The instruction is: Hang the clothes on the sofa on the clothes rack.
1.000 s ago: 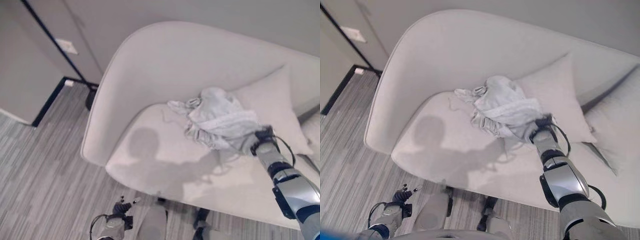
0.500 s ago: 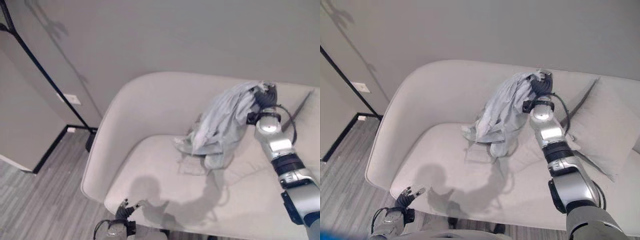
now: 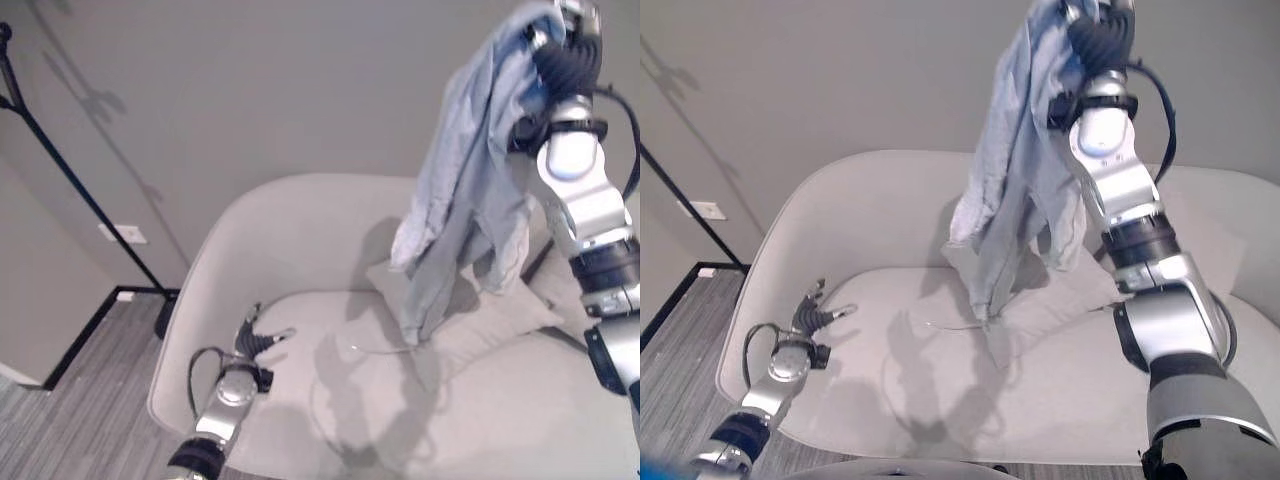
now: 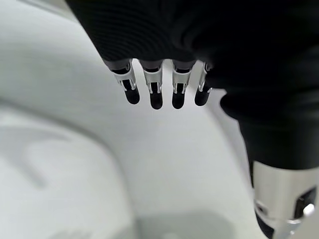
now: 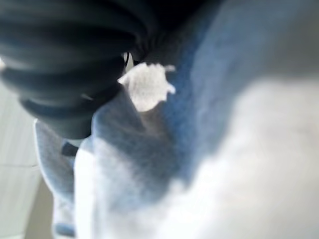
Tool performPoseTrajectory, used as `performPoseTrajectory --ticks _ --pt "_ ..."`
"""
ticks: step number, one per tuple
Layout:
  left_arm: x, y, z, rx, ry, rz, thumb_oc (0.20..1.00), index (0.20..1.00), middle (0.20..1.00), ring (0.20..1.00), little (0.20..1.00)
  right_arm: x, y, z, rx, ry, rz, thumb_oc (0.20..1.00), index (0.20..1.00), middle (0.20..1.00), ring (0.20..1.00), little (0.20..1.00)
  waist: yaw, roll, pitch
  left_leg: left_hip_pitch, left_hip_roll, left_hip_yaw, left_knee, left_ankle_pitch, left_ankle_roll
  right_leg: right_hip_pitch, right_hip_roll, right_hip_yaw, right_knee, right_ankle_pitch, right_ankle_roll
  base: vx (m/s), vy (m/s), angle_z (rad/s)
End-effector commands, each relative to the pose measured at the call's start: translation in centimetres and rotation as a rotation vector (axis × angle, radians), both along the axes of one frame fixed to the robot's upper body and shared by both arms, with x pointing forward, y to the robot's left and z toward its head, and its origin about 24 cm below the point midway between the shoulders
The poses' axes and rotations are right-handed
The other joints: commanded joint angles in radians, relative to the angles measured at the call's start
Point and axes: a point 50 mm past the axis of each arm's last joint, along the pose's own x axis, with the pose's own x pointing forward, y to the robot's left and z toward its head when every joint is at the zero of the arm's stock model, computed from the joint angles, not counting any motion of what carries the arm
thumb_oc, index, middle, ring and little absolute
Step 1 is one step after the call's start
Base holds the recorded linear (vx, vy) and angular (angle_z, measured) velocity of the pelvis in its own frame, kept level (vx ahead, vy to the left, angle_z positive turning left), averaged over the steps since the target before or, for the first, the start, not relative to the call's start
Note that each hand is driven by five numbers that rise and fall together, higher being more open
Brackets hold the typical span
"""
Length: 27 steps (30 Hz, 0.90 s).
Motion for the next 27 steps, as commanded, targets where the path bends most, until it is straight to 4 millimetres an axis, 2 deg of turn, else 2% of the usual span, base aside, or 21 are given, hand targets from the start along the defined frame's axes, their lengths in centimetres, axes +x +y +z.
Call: performPoseTrajectory --ticks 1,4,6,7,8,9,11,12,13,14,15,16,18,19,22,27 --pt "2.8 -0.7 3.0 0.128 -0.148 -0.077 1.000 1.000 1.000 1.000 1.000 -1.0 1.5 5.9 0.003 -0.179 0.034 0.200 0.200 0.200 0.200 0.200 -0.003 -0.042 -0.076 -0.034 0.028 -0.002 0.013 -0.026 -0.038 0.056 -0.005 -0.001 0.046 -0.092 -0.005 0.00 0.002 -0.03" --pt "3.4 -1.5 3.0 0.143 -0.158 -0.085 1.000 1.000 1.000 1.000 1.000 -1.0 2.2 6.8 0.005 -0.194 0.050 0.200 0.200 0.200 0.200 0.200 -0.013 -0.042 -0.080 -0.030 0.031 0.001 0.012 -0.027 -0.039 0.055 -0.004 0.003 0.046 -0.092 -0.005 -0.01 -0.004 -0.11" --pt "4.2 -3.4 3.2 0.117 -0.177 -0.100 1.000 1.000 1.000 1.000 1.000 -1.3 3.6 7.4 0.008 -0.215 0.095 0.200 0.200 0.200 0.200 0.200 -0.028 -0.045 -0.091 -0.025 0.032 0.006 0.011 -0.027 -0.040 0.055 -0.003 0.009 0.049 -0.091 -0.007 0.01 -0.007 -0.13" --pt "4.6 -5.1 3.2 0.079 -0.184 -0.126 1.000 1.000 1.000 1.000 1.000 -1.4 4.4 7.4 0.005 -0.220 0.123 0.200 0.200 0.200 0.200 0.200 -0.035 -0.043 -0.095 -0.022 0.032 0.008 0.011 -0.028 -0.039 0.053 -0.002 0.011 0.051 -0.092 -0.007 0.00 0.000 0.00" --pt "4.6 -5.1 3.2 0.079 -0.184 -0.126 1.000 1.000 1.000 1.000 1.000 -1.4 4.4 7.4 0.005 -0.220 0.123 0.200 0.200 0.200 0.200 0.200 -0.035 -0.043 -0.095 -0.022 0.032 0.008 0.011 -0.028 -0.039 0.053 -0.002 0.011 0.051 -0.092 -0.007 0.00 0.000 0.00" --pt "4.8 -7.0 3.2 0.033 -0.183 -0.180 1.000 1.000 1.000 1.000 1.000 -1.5 5.0 7.2 0.000 -0.221 0.151 0.200 0.200 0.200 0.200 0.200 -0.043 -0.041 -0.098 -0.020 0.032 0.008 0.010 -0.029 -0.039 0.053 -0.002 0.013 0.050 -0.090 -0.008 0.00 0.000 0.00" --pt "4.8 -9.4 3.6 -0.059 -0.193 -0.253 1.000 1.000 1.000 1.000 1.000 -1.7 5.8 6.9 -0.014 -0.219 0.177 0.200 0.200 0.200 0.200 0.200 -0.049 -0.039 -0.097 -0.019 0.031 0.007 0.010 -0.029 -0.037 0.054 -0.002 0.015 0.051 -0.090 -0.009 0.00 0.000 0.00" --pt "4.8 -9.4 3.6 -0.060 -0.192 -0.254 1.000 1.000 1.000 1.000 1.000 -1.7 5.8 6.9 -0.014 -0.219 0.176 0.200 0.200 0.200 0.200 0.200 -0.049 -0.039 -0.097 -0.018 0.031 0.007 0.010 -0.030 -0.037 0.054 -0.002 0.015 0.051 -0.090 -0.009 0.00 0.000 0.00" --pt "4.7 -10.5 3.8 -0.106 -0.196 -0.287 1.000 1.000 1.000 1.000 1.000 -1.7 6.1 6.6 -0.019 -0.214 0.186 0.200 0.200 0.200 0.200 0.200 -0.051 -0.037 -0.097 -0.018 0.031 0.007 0.010 -0.030 -0.036 0.055 -0.001 0.018 0.051 -0.090 -0.009 0.00 0.000 0.00" --pt "4.4 -12.7 4.6 -0.187 -0.215 -0.373 1.000 1.000 1.000 1.000 1.000 -1.7 6.9 6.2 -0.032 -0.207 0.210 0.200 0.200 0.200 0.200 0.200 -0.054 -0.034 -0.096 -0.017 0.030 0.008 0.010 -0.031 -0.033 0.055 -0.002 0.022 0.051 -0.090 -0.010 0.00 0.000 0.00" --pt "4.4 -12.7 4.6 -0.187 -0.214 -0.374 1.000 1.000 1.000 1.000 1.000 -1.7 6.9 6.2 -0.032 -0.207 0.209 0.200 0.200 0.200 0.200 0.200 -0.054 -0.035 -0.096 -0.016 0.030 0.009 0.009 -0.031 -0.033 0.055 -0.002 0.022 0.051 -0.090 -0.010 -0.02 -0.005 -0.04" --pt "4.0 -14.4 5.5 -0.289 -0.237 -0.439 1.000 1.000 1.000 1.000 1.000 -1.7 7.6 5.9 -0.043 -0.202 0.224 0.200 0.200 0.200 0.200 0.200 -0.055 -0.033 -0.092 -0.015 0.029 0.008 0.010 -0.032 -0.030 0.054 -0.002 0.024 0.051 -0.088 -0.010 -0.02 -0.007 -0.05" --pt "3.6 -15.9 6.5 -0.406 -0.250 -0.492 1.000 1.000 1.000 1.000 1.000 -1.7 8.5 5.4 -0.056 -0.192 0.242 0.200 0.200 0.200 0.200 0.200 -0.055 -0.031 -0.087 -0.015 0.028 0.007 0.010 -0.033 -0.027 0.054 -0.002 0.026 0.050 -0.086 -0.010 -0.01 -0.004 -0.02" --pt "3.6 -15.9 6.4 -0.407 -0.249 -0.492 1.000 1.000 1.000 1.000 1.000 -1.7 8.5 5.4 -0.056 -0.192 0.241 0.200 0.200 0.200 0.200 0.200 -0.055 -0.031 -0.087 -0.015 0.028 0.007 0.010 -0.033 -0.027 0.055 -0.002 0.026 0.050 -0.086 -0.010 0.00 0.000 0.00" --pt "2.6 -17.9 7.9 -0.570 -0.257 -0.595 1.000 1.000 1.000 1.000 1.000 -1.8 9.8 4.4 -0.094 -0.175 0.261 0.200 0.200 0.200 0.200 0.200 -0.056 -0.024 -0.080 -0.014 0.026 0.007 0.010 -0.035 -0.023 0.057 -0.003 0.030 0.051 -0.085 -0.012 0.00 0.000 0.00" --pt "1.8 -18.2 7.9 -0.608 -0.233 -0.650 1.000 1.000 1.000 1.000 1.000 -1.8 9.8 4.3 -0.123 -0.180 0.240 0.200 0.200 0.200 0.200 0.200 -0.051 -0.021 -0.071 -0.012 0.024 0.005 0.011 -0.037 -0.020 0.059 -0.003 0.032 0.056 -0.087 -0.013 0.00 0.000 0.00"
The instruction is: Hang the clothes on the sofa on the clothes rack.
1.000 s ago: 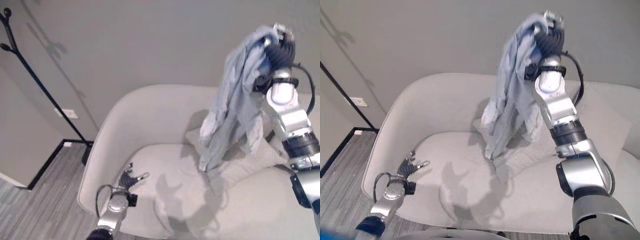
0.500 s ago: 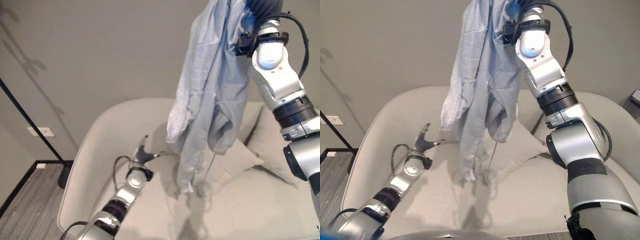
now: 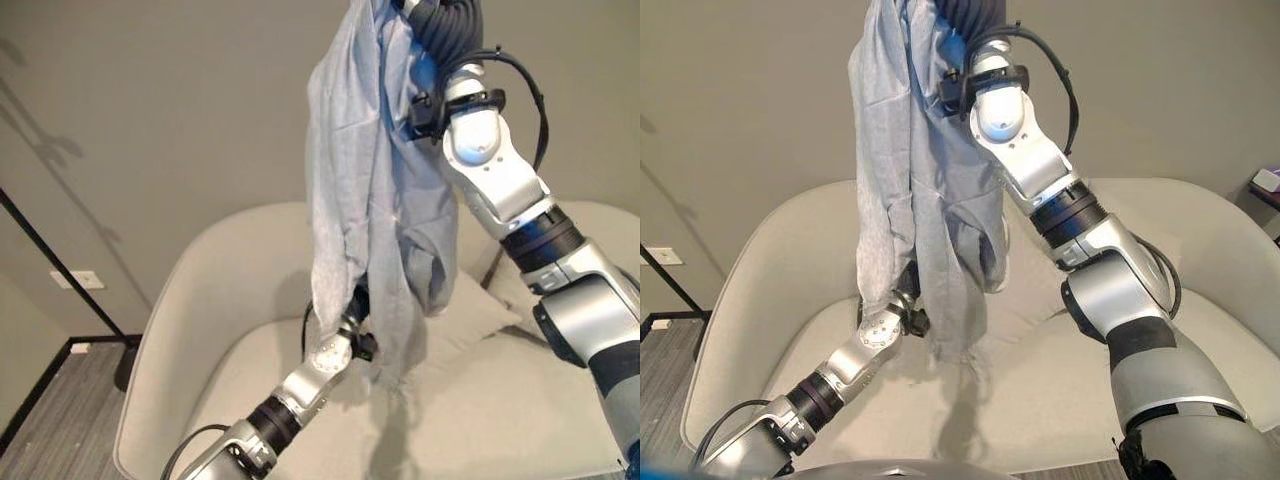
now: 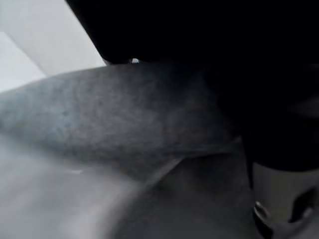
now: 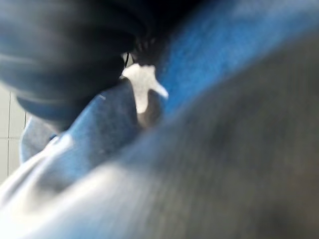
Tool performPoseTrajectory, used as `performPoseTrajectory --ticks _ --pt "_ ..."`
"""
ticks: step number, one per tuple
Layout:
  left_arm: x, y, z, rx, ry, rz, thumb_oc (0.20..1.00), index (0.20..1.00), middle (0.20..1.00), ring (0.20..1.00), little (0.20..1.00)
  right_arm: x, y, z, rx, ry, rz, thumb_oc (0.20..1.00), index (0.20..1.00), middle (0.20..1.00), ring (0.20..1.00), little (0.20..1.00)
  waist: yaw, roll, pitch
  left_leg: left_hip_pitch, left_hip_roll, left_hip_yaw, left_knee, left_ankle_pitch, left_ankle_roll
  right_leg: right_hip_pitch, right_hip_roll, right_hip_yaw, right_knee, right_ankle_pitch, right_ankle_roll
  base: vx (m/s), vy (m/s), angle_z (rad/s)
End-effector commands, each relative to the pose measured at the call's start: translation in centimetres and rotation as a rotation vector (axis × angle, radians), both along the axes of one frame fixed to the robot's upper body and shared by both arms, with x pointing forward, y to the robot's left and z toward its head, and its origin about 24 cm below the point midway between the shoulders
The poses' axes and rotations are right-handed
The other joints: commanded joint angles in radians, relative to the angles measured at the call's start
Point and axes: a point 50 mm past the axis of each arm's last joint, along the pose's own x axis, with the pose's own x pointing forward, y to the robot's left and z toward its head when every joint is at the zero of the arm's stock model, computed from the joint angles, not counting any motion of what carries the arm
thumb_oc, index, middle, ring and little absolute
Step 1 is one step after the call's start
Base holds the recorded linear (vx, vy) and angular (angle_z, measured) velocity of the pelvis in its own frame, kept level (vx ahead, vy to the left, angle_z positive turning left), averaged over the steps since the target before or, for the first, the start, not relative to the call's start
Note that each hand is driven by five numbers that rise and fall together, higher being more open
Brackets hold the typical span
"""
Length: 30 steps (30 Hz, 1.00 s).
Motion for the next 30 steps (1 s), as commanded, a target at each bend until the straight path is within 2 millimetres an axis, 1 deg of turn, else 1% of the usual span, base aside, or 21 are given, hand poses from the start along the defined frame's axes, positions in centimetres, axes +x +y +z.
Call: performPoseTrajectory --ticks 1,4,6,8,12,18,20,21,22,23,24,30 --pt "0.9 -0.2 1.8 -0.059 -0.069 -0.033 1.000 1.000 1.000 1.000 1.000 -0.9 -1.0 4.4 0.003 -0.148 -0.064 0.200 0.200 0.200 0.200 0.200 0.027 -0.028 0.011 -0.025 0.012 -0.027 0.013 -0.029 -0.019 0.065 -0.014 -0.003 0.053 -0.088 -0.011 0.00 0.000 0.00" --pt "0.3 0.2 1.5 -0.110 -0.029 -0.045 1.000 1.000 1.000 1.000 1.000 -1.0 -1.5 5.1 0.015 -0.164 -0.082 0.200 0.200 0.200 0.200 0.200 0.032 -0.026 0.016 -0.026 0.012 -0.029 0.014 -0.029 -0.017 0.066 -0.013 -0.003 0.053 -0.089 -0.012 0.00 0.000 0.00" --pt "0.3 0.3 1.5 -0.110 -0.029 -0.045 1.000 1.000 1.000 1.000 1.000 -1.0 -1.5 5.1 0.016 -0.164 -0.081 0.200 0.200 0.200 0.200 0.200 0.032 -0.027 0.016 -0.026 0.012 -0.029 0.014 -0.029 -0.017 0.066 -0.013 -0.003 0.053 -0.090 -0.012 0.00 0.000 0.00" --pt "-0.3 0.4 1.5 -0.176 0.011 -0.074 1.000 1.000 1.000 1.000 1.000 -0.9 -1.7 5.8 0.030 -0.172 -0.100 0.200 0.200 0.200 0.200 0.200 0.038 -0.026 0.020 -0.028 0.010 -0.032 0.015 -0.029 -0.016 0.068 -0.011 -0.005 0.054 -0.090 -0.013 0.00 0.000 0.00" --pt "-0.6 0.4 1.4 -0.215 0.038 -0.092 1.000 1.000 1.000 1.000 1.000 -0.8 -1.6 5.9 0.039 -0.165 -0.103 0.200 0.200 0.200 0.200 0.200 0.041 -0.026 0.022 -0.028 0.009 -0.035 0.016 -0.029 -0.014 0.069 -0.010 -0.007 0.056 -0.091 -0.014 0.00 0.000 0.00" --pt "-1.3 -0.4 1.7 -0.293 0.079 -0.149 1.000 1.000 1.000 1.000 1.000 -0.4 -0.5 5.1 0.027 -0.135 -0.095 0.200 0.200 0.200 0.200 0.200 0.041 -0.023 0.027 -0.026 0.007 -0.037 0.017 -0.031 -0.009 0.069 -0.009 -0.005 0.063 -0.094 -0.015 0.00 0.000 0.00" --pt "-1.6 -0.9 1.9 -0.314 0.091 -0.175 1.000 1.000 1.000 1.000 1.000 -0.4 0.2 4.7 0.011 -0.126 -0.081 0.200 0.200 0.200 0.200 0.200 0.041 -0.022 0.029 -0.025 0.007 -0.037 0.017 -0.031 -0.008 0.069 -0.008 -0.004 0.064 -0.094 -0.015 0.00 0.000 0.00" --pt "-1.7 -1.2 2.0 -0.341 0.106 -0.190 1.000 1.000 1.000 1.000 1.000 -0.5 0.9 4.3 -0.004 -0.124 -0.061 0.200 0.200 0.200 0.200 0.200 0.039 -0.021 0.029 -0.025 0.007 -0.036 0.017 -0.031 -0.008 0.068 -0.008 -0.003 0.063 -0.094 -0.015 0.00 0.000 0.00" --pt "-1.7 -1.2 2.0 -0.342 0.106 -0.190 1.000 1.000 1.000 1.000 1.000 -0.5 0.9 4.3 -0.004 -0.124 -0.061 0.200 0.200 0.200 0.200 0.200 0.040 -0.021 0.029 -0.025 0.007 -0.036 0.017 -0.031 -0.008 0.068 -0.008 -0.002 0.063 -0.094 -0.015 0.00 0.000 0.00" --pt "-1.8 -1.4 2.0 -0.370 0.126 -0.199 0.586 0.586 0.586 0.586 0.586 -0.6 1.5 3.9 -0.019 -0.118 -0.039 0.200 0.200 0.200 0.200 0.200 0.038 -0.021 0.030 -0.024 0.007 -0.034 0.017 -0.032 -0.007 0.068 -0.008 -0.002 0.063 -0.094 -0.016 0.00 0.000 0.00" --pt "-1.9 -1.5 1.9 -0.375 0.134 -0.202 0.200 0.200 0.200 0.200 0.200 -0.7 1.8 3.6 -0.029 -0.115 -0.032 0.200 0.200 0.200 0.200 0.200 0.038 -0.021 0.031 -0.024 0.007 -0.033 0.017 -0.032 -0.007 0.068 -0.008 -0.001 0.063 -0.094 -0.016 0.00 0.000 0.00" --pt "-2.1 -1.5 1.2 -0.385 0.180 -0.204 0.200 0.200 0.200 0.200 0.200 -0.6 2.4 2.5 -0.081 -0.100 -0.023 0.200 0.200 0.200 0.200 0.200 0.038 -0.020 0.033 -0.020 0.006 -0.030 0.016 -0.034 -0.005 0.069 -0.008 0.000 0.062 -0.094 -0.016 0.00 0.000 0.00"
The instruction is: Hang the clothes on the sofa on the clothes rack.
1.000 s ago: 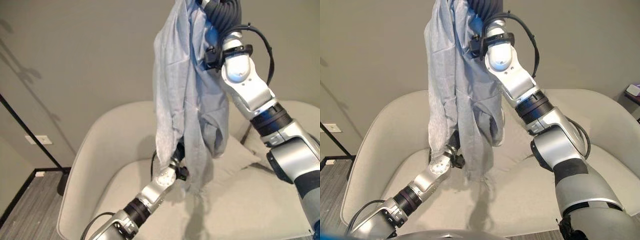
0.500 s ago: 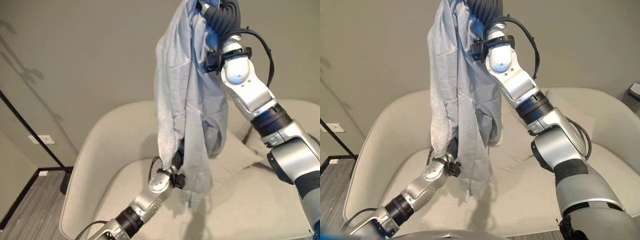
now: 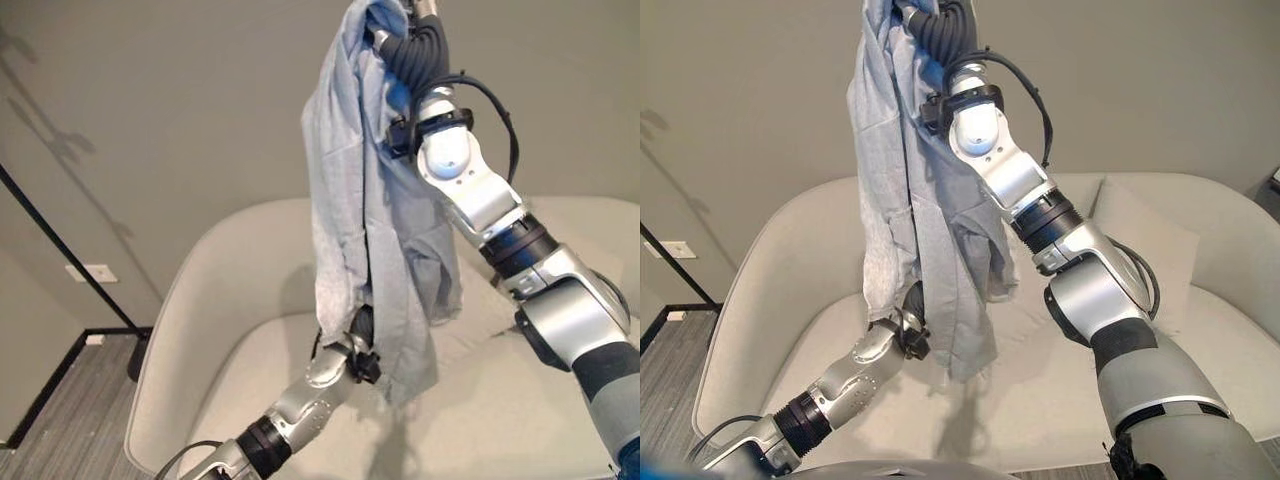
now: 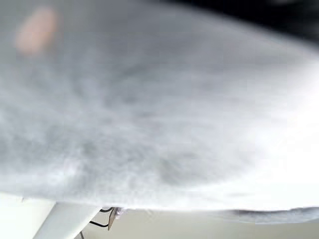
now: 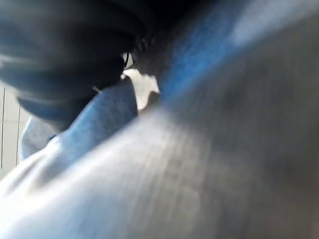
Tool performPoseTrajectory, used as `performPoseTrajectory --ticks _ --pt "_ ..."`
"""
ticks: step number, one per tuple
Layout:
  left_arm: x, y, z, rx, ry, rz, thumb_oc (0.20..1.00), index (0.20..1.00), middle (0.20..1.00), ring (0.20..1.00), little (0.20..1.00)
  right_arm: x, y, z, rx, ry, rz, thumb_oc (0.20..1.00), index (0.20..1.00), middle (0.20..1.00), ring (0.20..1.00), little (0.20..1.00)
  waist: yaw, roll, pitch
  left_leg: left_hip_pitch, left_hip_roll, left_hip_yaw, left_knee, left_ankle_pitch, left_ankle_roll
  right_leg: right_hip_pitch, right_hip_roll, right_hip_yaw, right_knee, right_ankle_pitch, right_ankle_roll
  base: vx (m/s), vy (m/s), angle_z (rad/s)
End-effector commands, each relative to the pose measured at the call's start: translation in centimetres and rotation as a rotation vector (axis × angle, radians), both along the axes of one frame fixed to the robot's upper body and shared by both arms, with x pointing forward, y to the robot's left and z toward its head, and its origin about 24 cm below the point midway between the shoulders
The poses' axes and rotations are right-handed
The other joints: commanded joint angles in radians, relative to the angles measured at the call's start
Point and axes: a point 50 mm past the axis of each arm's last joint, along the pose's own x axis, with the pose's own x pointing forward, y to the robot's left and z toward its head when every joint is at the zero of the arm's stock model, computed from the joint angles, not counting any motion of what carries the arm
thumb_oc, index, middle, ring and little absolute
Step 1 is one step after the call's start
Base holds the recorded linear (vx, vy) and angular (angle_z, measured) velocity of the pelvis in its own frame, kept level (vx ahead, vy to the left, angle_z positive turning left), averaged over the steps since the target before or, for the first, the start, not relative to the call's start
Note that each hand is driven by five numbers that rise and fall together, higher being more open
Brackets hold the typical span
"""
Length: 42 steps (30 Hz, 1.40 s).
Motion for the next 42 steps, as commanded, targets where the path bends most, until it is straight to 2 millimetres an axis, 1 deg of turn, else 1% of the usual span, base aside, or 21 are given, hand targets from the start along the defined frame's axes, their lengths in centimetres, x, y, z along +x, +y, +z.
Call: performPoseTrajectory --ticks 1,11,12,17,18,20,21,22,25,26,27,29,30,31,32,33,35,38,40,41,42 --pt "0.6 -0.5 1.8 -0.096 -0.049 -0.011 0.200 0.200 0.200 0.200 0.200 -1.4 0.2 4.4 -0.019 -0.157 0.000 0.200 0.200 0.200 0.200 0.200 0.011 -0.036 0.009 -0.017 0.006 -0.026 0.017 -0.033 -0.004 0.070 -0.008 0.003 0.062 -0.090 -0.013 0.00 0.000 0.00" --pt "1.1 2.2 1.2 -0.114 -0.007 0.149 0.200 0.200 0.200 0.200 0.200 -1.1 -2.4 4.0 -0.034 -0.162 -0.061 0.200 0.200 0.200 0.200 0.200 0.018 -0.036 0.010 -0.014 0.003 -0.024 0.014 -0.034 -0.004 0.072 -0.008 0.003 0.064 -0.092 -0.010 0.00 0.000 0.00" --pt "1.1 2.9 1.2 -0.121 -0.008 0.180 0.200 0.200 0.200 0.200 0.200 -1.2 -3.3 4.1 -0.037 -0.175 -0.082 0.200 0.200 0.200 0.200 0.200 0.019 -0.034 0.011 -0.013 0.002 -0.026 0.014 -0.035 -0.003 0.073 -0.009 0.004 0.064 -0.092 -0.010 0.00 0.000 0.00" --pt "1.4 5.0 1.7 -0.085 -0.059 0.269 0.200 0.200 0.200 0.200 0.200 -1.8 -5.4 4.3 -0.035 -0.223 -0.125 0.200 0.200 0.200 0.200 0.200 0.023 -0.032 0.013 -0.011 0.000 -0.027 0.013 -0.036 -0.003 0.074 -0.009 0.001 0.063 -0.094 -0.010 0.00 0.000 0.00" --pt "1.3 5.0 1.7 -0.084 -0.058 0.269 0.200 0.200 0.200 0.200 0.200 -1.8 -5.4 4.3 -0.034 -0.223 -0.125 0.200 0.200 0.200 0.200 0.200 0.023 -0.032 0.012 -0.011 0.000 -0.027 0.013 -0.036 -0.003 0.074 -0.009 0.001 0.063 -0.094 -0.010 0.00 0.000 0.00" --pt "1.5 7.4 2.1 -0.036 -0.114 0.380 0.200 0.200 0.200 0.200 0.200 -2.7 -7.1 4.4 -0.045 -0.272 -0.153 0.200 0.200 0.200 0.200 0.200 0.029 -0.031 0.014 -0.012 0.000 -0.028 0.013 -0.035 -0.004 0.073 -0.009 -0.002 0.064 -0.095 -0.009 0.00 -0.011 0.02" --pt "1.4 7.5 2.1 -0.034 -0.113 0.380 0.200 0.200 0.200 0.200 0.200 -2.7 -7.1 4.3 -0.045 -0.271 -0.154 0.200 0.200 0.200 0.200 0.200 0.029 -0.032 0.013 -0.012 0.000 -0.028 0.013 -0.035 -0.004 0.074 -0.009 -0.003 0.064 -0.096 -0.009 -0.02 -0.028 0.06" --pt "1.4 9.2 2.2 -0.011 -0.132 0.456 0.200 0.200 0.200 0.200 0.200 -3.4 -8.1 3.8 -0.066 -0.289 -0.161 0.200 0.200 0.200 0.200 0.200 0.034 -0.031 0.015 -0.013 0.000 -0.028 0.013 -0.034 -0.005 0.074 -0.009 -0.006 0.065 -0.097 -0.009 -0.02 -0.031 0.05" --pt "0.8 11.9 2.7 0.005 -0.159 0.575 0.200 0.200 0.200 0.200 0.200 -4.6 -9.3 2.7 -0.119 -0.313 -0.160 0.200 0.200 0.200 0.200 0.200 0.043 -0.028 0.017 -0.015 0.002 -0.031 0.014 -0.029 -0.007 0.076 -0.007 -0.014 0.068 -0.103 -0.010 -0.03 -0.041 0.02" --pt "0.7 11.9 2.6 0.007 -0.158 0.575 0.200 0.200 0.200 0.200 0.200 -4.7 -9.3 2.7 -0.118 -0.311 -0.160 0.200 0.200 0.200 0.200 0.200 0.043 -0.029 0.016 -0.014 0.003 -0.032 0.014 -0.029 -0.007 0.076 -0.007 -0.014 0.069 -0.103 -0.010 -0.04 -0.054 0.00" --pt "0.3 13.5 2.6 0.040 -0.170 0.652 0.200 0.200 0.200 0.200 0.200 -5.4 -10.0 1.7 -0.143 -0.316 -0.160 0.200 0.200 0.200 0.200 0.200 0.050 -0.029 0.016 -0.016 0.006 -0.036 0.015 -0.025 -0.011 0.079 -0.004 -0.021 0.073 -0.109 -0.012 -0.05 -0.061 0.01" --pt "-0.2 14.9 2.5 0.086 -0.177 0.709 0.200 0.200 0.200 0.200 0.200 -6.2 -10.3 0.9 -0.153 -0.324 -0.142 0.200 0.200 0.200 0.200 0.200 0.058 -0.025 0.017 -0.019 0.010 -0.040 0.016 -0.018 -0.017 0.082 -0.001 -0.029 0.076 -0.117 -0.015 -0.05 -0.064 0.05" --pt "-0.2 15.0 2.4 0.089 -0.176 0.708 0.200 0.200 0.200 0.200 0.200 -6.3 -10.3 0.9 -0.152 -0.322 -0.143 0.200 0.200 0.200 0.200 0.200 0.057 -0.026 0.015 -0.019 0.010 -0.041 0.016 -0.018 -0.017 0.082 0.000 -0.030 0.076 -0.117 -0.016 -0.06 -0.076 0.10" --pt "-0.7 16.1 2.3 0.137 -0.181 0.753 0.200 0.200 0.200 0.200 0.200 -6.8 -10.5 -0.2 -0.155 -0.311 -0.124 0.200 0.200 0.200 0.200 0.200 0.066 -0.024 0.016 -0.025 0.016 -0.050 0.017 -0.006 -0.026 0.084 0.006 -0.039 0.082 -0.128 -0.022 -0.07 -0.088 0.13" --pt "-0.8 16.6 2.4 0.161 -0.192 0.777 0.200 0.200 0.200 0.200 0.200 -7.1 -10.3 -0.8 -0.153 -0.303 -0.106 0.200 0.200 0.200 0.200 0.200 0.073 -0.022 0.019 -0.029 0.020 -0.054 0.018 0.003 -0.032 0.087 0.010 -0.045 0.084 -0.134 -0.025 -0.08 -0.090 0.20" --pt "-0.9 16.6 2.4 0.164 -0.191 0.776 0.200 0.200 0.200 0.200 0.200 -7.1 -10.4 -0.8 -0.152 -0.301 -0.107 0.200 0.200 0.200 0.200 0.200 0.072 -0.023 0.018 -0.029 0.020 -0.056 0.017 0.003 -0.033 0.088 0.010 -0.046 0.085 -0.135 -0.026 -0.05 -0.067 0.16" --pt "-1.6 17.5 2.3 0.203 -0.201 0.810 0.200 0.200 0.200 0.200 0.200 -7.9 -10.4 -2.2 -0.116 -0.285 -0.080 0.200 0.200 0.200 0.200 0.200 0.092 -0.019 0.028 -0.046 0.032 -0.074 0.019 0.029 -0.049 0.095 0.025 -0.066 0.087 -0.153 -0.038 -0.11 -0.119 0.11" --pt "-2.1 17.6 2.5 0.249 -0.224 0.811 0.200 0.200 0.200 0.200 0.200 -8.5 -10.1 -3.1 -0.064 -0.281 -0.052 0.200 0.200 0.200 0.200 0.200 0.112 -0.017 0.046 -0.073 0.046 -0.104 0.019 0.064 -0.068 0.101 0.046 -0.086 0.080 -0.167 -0.053 -0.14 -0.122 0.33" --pt "-2.4 17.6 2.8 0.280 -0.250 0.797 0.200 0.200 0.200 0.200 0.200 -8.9 -10.0 -3.6 -0.032 -0.283 -0.043 0.200 0.200 0.200 0.200 0.200 0.131 -0.013 0.072 -0.108 0.060 -0.130 0.019 0.104 -0.088 0.098 0.064 -0.105 0.064 -0.170 -0.063 -0.16 -0.104 0.24" --pt "-2.4 17.6 2.8 0.281 -0.251 0.796 0.200 0.200 0.200 0.200 0.200 -8.9 -10.0 -3.6 -0.031 -0.283 -0.044 0.200 0.200 0.200 0.200 0.200 0.129 -0.013 0.071 -0.110 0.061 -0.133 0.018 0.106 -0.090 0.097 0.066 -0.108 0.063 -0.169 -0.065 -0.25 -0.098 0.35" --pt "-2.3 17.2 3.4 0.302 -0.290 0.769 0.200 0.200 0.200 0.200 0.200 -9.2 -10.3 -3.5 -0.013 -0.310 -0.069 0.200 0.200 0.200 0.200 0.200 0.145 -0.005 0.103 -0.167 0.069 -0.162 0.016 0.167 -0.118 0.086 0.079 -0.131 0.043 -0.157 -0.071 -0.18 -0.055 0.30"
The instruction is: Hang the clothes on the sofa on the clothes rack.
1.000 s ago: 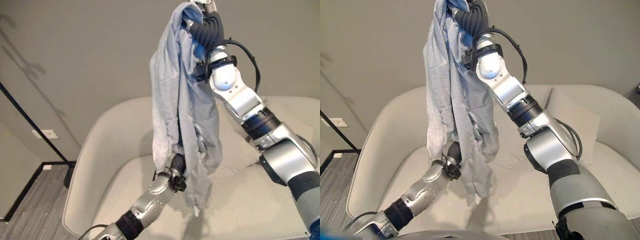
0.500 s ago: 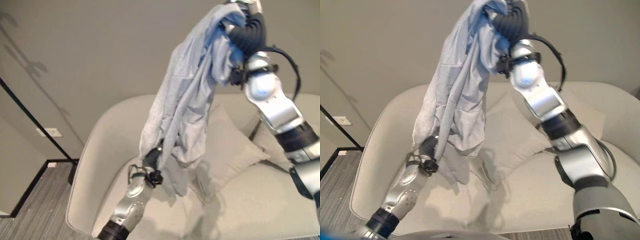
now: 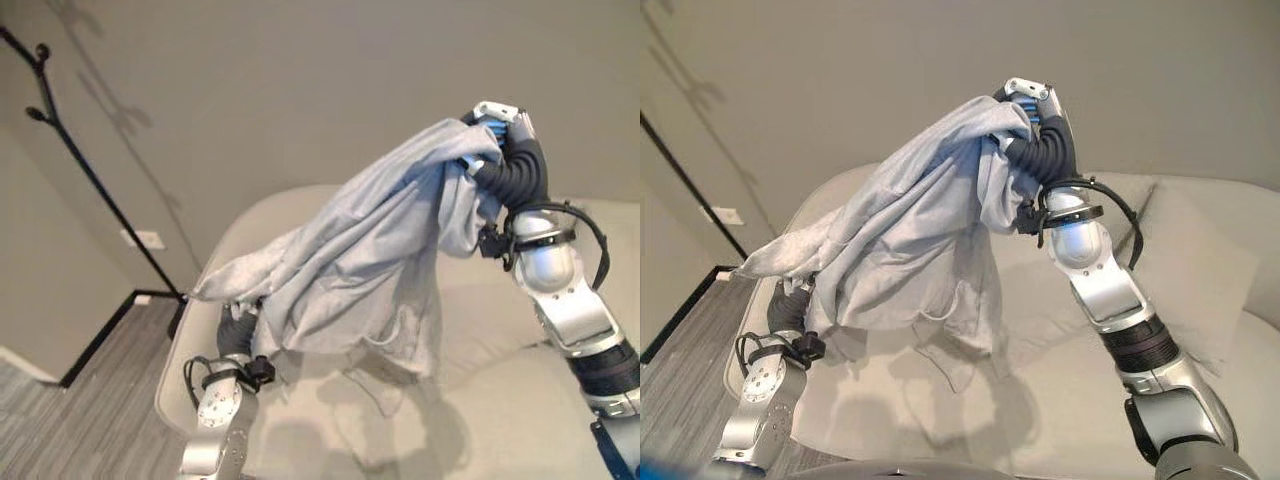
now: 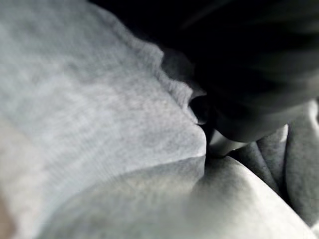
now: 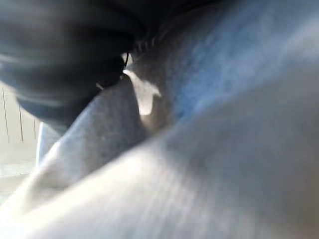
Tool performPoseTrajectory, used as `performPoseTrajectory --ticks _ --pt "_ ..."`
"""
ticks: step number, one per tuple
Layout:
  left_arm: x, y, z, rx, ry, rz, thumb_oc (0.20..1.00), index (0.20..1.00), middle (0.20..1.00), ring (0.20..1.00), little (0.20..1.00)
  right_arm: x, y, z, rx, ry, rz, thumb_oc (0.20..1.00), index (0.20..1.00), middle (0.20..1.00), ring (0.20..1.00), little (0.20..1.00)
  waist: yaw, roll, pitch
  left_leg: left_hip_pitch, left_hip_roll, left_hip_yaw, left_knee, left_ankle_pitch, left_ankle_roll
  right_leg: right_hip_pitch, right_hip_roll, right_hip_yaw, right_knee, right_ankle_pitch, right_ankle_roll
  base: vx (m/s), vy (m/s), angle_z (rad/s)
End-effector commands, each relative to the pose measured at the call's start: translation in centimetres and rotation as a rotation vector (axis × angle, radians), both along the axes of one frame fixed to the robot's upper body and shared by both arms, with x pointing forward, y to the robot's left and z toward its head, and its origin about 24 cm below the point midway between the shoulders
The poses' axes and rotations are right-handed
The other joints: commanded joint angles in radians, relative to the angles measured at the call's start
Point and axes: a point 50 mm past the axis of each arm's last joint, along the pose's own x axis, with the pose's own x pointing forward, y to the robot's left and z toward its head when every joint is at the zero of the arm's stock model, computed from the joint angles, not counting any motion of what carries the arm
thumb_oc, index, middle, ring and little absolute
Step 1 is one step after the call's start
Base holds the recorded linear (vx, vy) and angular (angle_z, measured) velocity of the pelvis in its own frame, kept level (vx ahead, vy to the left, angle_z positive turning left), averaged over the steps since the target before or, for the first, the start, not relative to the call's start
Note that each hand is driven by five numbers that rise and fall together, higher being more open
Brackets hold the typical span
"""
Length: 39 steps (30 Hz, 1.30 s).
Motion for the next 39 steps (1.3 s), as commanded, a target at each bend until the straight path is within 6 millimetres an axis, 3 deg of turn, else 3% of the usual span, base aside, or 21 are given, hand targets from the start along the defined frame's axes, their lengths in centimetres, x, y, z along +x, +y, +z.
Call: performPoseTrajectory --ticks 1,2,5,6,9,12,14,17,19,20,21,22,23,24,25,28,32,33,34,38,39 --pt "0.7 0.4 3.3 0.153 -0.148 -0.046 0.200 0.200 0.200 0.200 0.200 -1.4 -0.4 4.2 0.064 -0.240 -0.007 0.200 0.200 0.200 0.200 0.200 0.036 -0.027 -0.001 -0.151 0.041 -0.044 -0.015 0.160 -0.095 0.023 0.041 -0.012 0.042 -0.124 -0.050 -0.30 -0.067 0.47" --pt "1.0 0.3 3.6 0.157 -0.162 -0.050 0.200 0.200 0.200 0.200 0.200 -1.4 -0.5 4.2 0.079 -0.246 -0.017 0.200 0.200 0.200 0.200 0.200 0.042 -0.026 0.024 -0.179 0.042 -0.044 -0.010 0.189 -0.109 0.012 0.038 -0.028 0.037 -0.116 -0.050 -0.44 -0.003 0.59" --pt "1.9 -1.0 4.5 0.143 -0.206 -0.090 0.200 0.200 0.200 0.200 0.200 -1.3 -0.6 4.1 0.090 -0.247 -0.050 0.200 0.200 0.200 0.200 0.200 0.018 -0.043 0.063 -0.200 0.059 0.028 0.075 0.131 -0.080 -0.061 0.002 -0.081 0.025 -0.067 -0.043 -0.42 0.005 0.75" --pt "1.8 -1.8 4.5 0.130 -0.214 -0.121 0.200 0.200 0.200 0.200 0.200 -1.7 -0.5 3.6 0.102 -0.236 -0.027 0.200 0.200 0.200 0.200 0.200 -0.013 -0.053 0.059 -0.159 0.078 0.066 0.141 0.035 -0.054 -0.086 -0.024 -0.085 0.019 -0.036 -0.037 -0.21 0.058 0.77" --pt "2.0 -2.5 4.2 0.148 -0.209 -0.147 0.200 0.200 0.200 0.200 0.200 -1.9 -0.7 2.8 0.099 -0.221 -0.050 0.200 0.200 0.200 0.200 0.200 -0.042 -0.055 0.052 -0.087 0.127 0.116 0.209 -0.028 -0.045 -0.107 -0.043 -0.091 0.018 -0.014 -0.032 -0.15 0.081 0.24" --pt "2.2 -3.1 3.9 0.108 -0.201 -0.165 0.200 0.200 0.200 0.200 0.200 -2.0 -1.3 1.5 0.111 -0.175 -0.073 0.200 0.200 0.200 0.200 0.200 -0.076 -0.045 0.042 0.000 0.182 0.140 0.246 -0.029 -0.056 -0.123 -0.057 -0.106 0.018 0.003 -0.026 -0.12 0.190 0.28" --pt "2.7 -4.9 3.4 0.077 -0.178 -0.229 0.200 0.200 0.200 0.200 0.200 -2.1 -2.7 -1.6 0.159 -0.030 -0.105 0.200 0.200 0.200 0.200 0.200 -0.142 -0.021 0.011 0.132 0.265 0.126 0.273 0.042 -0.095 -0.164 -0.106 -0.135 0.028 0.047 0.003 -0.21 0.435 0.34" --pt "3.0 -6.1 3.1 0.135 -0.175 -0.282 0.200 0.200 0.200 0.200 0.200 -2.3 -3.9 -3.3 0.144 0.028 -0.178 0.200 0.200 0.200 0.200 0.200 -0.178 -0.002 -0.009 0.198 0.309 0.123 0.236 0.099 -0.137 -0.209 -0.172 -0.163 0.054 0.086 0.042 -0.23 0.450 0.37" --pt "3.2 -6.7 3.3 0.149 -0.187 -0.299 0.200 0.200 0.200 0.200 0.200 -2.4 -4.3 -3.6 0.147 0.037 -0.203 0.200 0.200 0.200 0.200 0.200 -0.188 0.006 -0.013 0.199 0.314 0.125 0.215 0.102 -0.140 -0.222 -0.206 -0.168 0.064 0.107 0.066 -0.25 0.506 0.31" --pt "3.3 -7.5 3.4 0.196 -0.201 -0.339 0.200 0.200 0.200 0.200 0.200 -2.4 -4.6 -3.9 0.135 0.046 -0.229 0.200 0.200 0.200 0.200 0.200 -0.199 0.015 -0.011 0.205 0.284 0.116 0.193 -0.007 -0.129 -0.255 -0.258 -0.144 0.085 0.156 0.102 -0.24 0.509 0.37" --pt "3.3 -7.5 3.4 0.196 -0.201 -0.340 0.200 0.200 0.200 0.200 0.200 -2.4 -4.6 -3.9 0.135 0.046 -0.229 0.200 0.200 0.200 0.200 0.200 -0.199 0.014 -0.011 0.204 0.282 0.117 0.194 -0.008 -0.129 -0.256 -0.259 -0.143 0.086 0.156 0.103 -0.23 0.512 0.35" --pt "3.2 -8.0 3.3 0.205 -0.198 -0.369 0.200 0.200 0.200 0.200 0.200 -2.5 -4.7 -4.2 0.115 0.055 -0.248 0.200 0.200 0.200 0.200 0.200 -0.207 0.016 -0.009 0.222 0.264 0.128 0.176 -0.115 -0.116 -0.271 -0.294 -0.126 0.087 0.189 0.126 -0.31 0.548 0.33" --pt "3.3 -8.7 3.1 0.211 -0.197 -0.400 0.200 0.200 0.200 0.200 0.200 -2.5 -4.9 -5.0 0.100 0.079 -0.293 0.200 0.200 0.200 0.200 0.200 -0.211 -0.001 0.011 0.226 0.217 0.164 0.182 -0.303 -0.094 -0.288 -0.361 -0.112 0.067 0.278 0.164 -0.31 0.555 0.30" --pt "3.3 -8.7 3.1 0.212 -0.197 -0.401 0.200 0.200 0.200 0.200 0.200 -2.5 -4.9 -5.0 0.100 0.079 -0.295 0.200 0.200 0.200 0.200 0.200 -0.208 -0.006 0.013 0.222 0.212 0.165 0.193 -0.310 -0.091 -0.288 -0.365 -0.109 0.063 0.283 0.164 -0.51 0.652 0.10" --pt "3.4 -8.9 3.3 0.244 -0.210 -0.427 0.200 0.200 0.200 0.200 0.200 -2.5 -4.8 -5.5 0.095 0.094 -0.322 0.200 0.200 0.200 0.200 0.200 -0.202 -0.028 0.047 0.222 0.154 0.173 0.199 -0.401 -0.064 -0.295 -0.400 -0.105 0.021 0.342 0.164 -0.44 0.474 0.08" --pt "3.7 -8.5 3.6 0.287 -0.225 -0.418 0.200 0.200 0.200 0.200 0.200 -2.5 -4.6 -6.6 0.148 0.141 -0.322 0.200 0.200 0.200 0.200 0.200 -0.187 -0.053 0.090 0.191 0.110 0.166 0.227 -0.410 -0.044 -0.315 -0.429 -0.098 0.012 0.342 0.164 -0.37 0.366 0.07" --pt "3.6 -6.4 3.5 0.325 -0.207 -0.334 0.200 0.200 0.200 0.200 0.200 -2.2 -4.7 -8.1 0.164 0.212 -0.347 0.200 0.200 0.200 0.200 0.200 -0.179 -0.065 0.114 0.097 0.055 0.144 0.228 -0.336 0.006 -0.288 -0.397 -0.039 0.034 0.292 0.154 -0.31 0.315 0.33" --pt "3.2 -6.0 2.9 0.326 -0.176 -0.332 0.200 0.200 0.200 0.200 0.200 -2.5 -5.4 -8.3 0.155 0.216 -0.367 0.200 0.200 0.200 0.200 0.200 -0.174 -0.065 0.094 0.083 0.017 0.125 0.159 -0.283 0.030 -0.266 -0.314 0.044 0.126 0.203 0.121 -0.30 0.383 0.52" --pt "2.8 -5.8 2.7 0.338 -0.162 -0.341 0.200 0.200 0.200 0.200 0.200 -2.8 -5.7 -8.4 0.155 0.213 -0.372 0.200 0.200 0.200 0.200 0.200 -0.169 -0.061 0.082 0.076 0.003 0.122 0.131 -0.266 0.042 -0.246 -0.263 0.057 0.163 0.156 0.110 -0.26 0.349 0.53" --pt "2.4 -6.1 1.8 0.344 -0.118 -0.378 0.200 0.200 0.200 0.200 0.200 -3.0 -6.1 -8.8 0.147 0.230 -0.371 0.200 0.200 0.200 0.200 0.200 -0.166 -0.057 0.036 0.064 -0.034 0.113 0.042 -0.185 0.067 -0.211 -0.100 0.089 0.306 -0.008 0.047 -0.11 0.171 0.23" --pt "2.4 -6.1 1.8 0.344 -0.118 -0.378 0.200 0.200 0.200 0.200 0.200 -3.0 -6.1 -8.8 0.147 0.229 -0.372 0.200 0.200 0.200 0.200 0.200 -0.166 -0.058 0.034 0.062 -0.035 0.114 0.038 -0.179 0.066 -0.216 -0.102 0.090 0.307 -0.007 0.045 -0.09 0.122 0.16"
